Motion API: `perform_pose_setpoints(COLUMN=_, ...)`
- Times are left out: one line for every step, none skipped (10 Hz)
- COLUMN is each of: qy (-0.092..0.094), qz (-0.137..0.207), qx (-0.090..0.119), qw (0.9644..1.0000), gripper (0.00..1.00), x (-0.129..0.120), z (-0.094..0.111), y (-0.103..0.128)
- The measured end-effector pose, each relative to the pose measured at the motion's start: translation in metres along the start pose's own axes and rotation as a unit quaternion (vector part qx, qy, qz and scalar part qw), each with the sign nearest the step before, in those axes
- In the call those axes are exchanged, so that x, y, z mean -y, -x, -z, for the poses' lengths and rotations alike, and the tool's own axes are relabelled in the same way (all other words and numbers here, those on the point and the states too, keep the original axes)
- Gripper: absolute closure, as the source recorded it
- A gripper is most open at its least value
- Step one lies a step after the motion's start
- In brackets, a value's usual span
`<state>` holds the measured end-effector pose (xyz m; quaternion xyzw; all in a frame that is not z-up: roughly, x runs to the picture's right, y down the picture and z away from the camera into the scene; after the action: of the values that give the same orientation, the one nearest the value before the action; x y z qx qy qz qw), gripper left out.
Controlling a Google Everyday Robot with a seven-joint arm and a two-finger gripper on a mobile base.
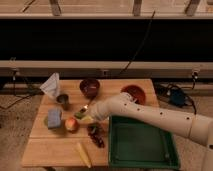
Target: Place pepper in purple bowl
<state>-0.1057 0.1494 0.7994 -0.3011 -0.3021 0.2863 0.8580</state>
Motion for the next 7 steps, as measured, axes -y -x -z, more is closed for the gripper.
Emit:
perform_pose_setpoints(qy=0.0, qz=-0.002, qx=0.001, qw=1.0, gripper=1.0, x=0.0098, z=0.0014, y=-0.0019)
perform_pose_setpoints(qy=-0.002, qz=-0.005, qx=0.002, qw=1.0, gripper=1.0, x=0.0184, z=0.0043, y=-0.0048)
perform_pose_setpoints(qy=-0.002, qz=-0.005, qx=0.002, qw=1.0, gripper=1.0, x=0.0186, z=0.0043, y=-0.0052)
perform_pose_setpoints(qy=-0.001, qz=-0.004, qx=0.002, qw=1.0, gripper=1.0, x=0.0181, z=0.0035, y=-0.0042)
perform_pose_setpoints(qy=-0.001, qz=-0.004, qx=0.002, qw=1.0, gripper=1.0, x=0.0178, z=0.0031, y=-0.0041)
perform_pose_setpoints(qy=-0.001, qz=-0.004, qx=0.002, qw=1.0, gripper=1.0, x=0.0177, z=0.0031, y=-0.0042)
perform_pose_setpoints(qy=-0.001, qz=-0.004, qx=0.002, qw=1.0, gripper=1.0, x=0.0178, z=0.0032, y=-0.0043)
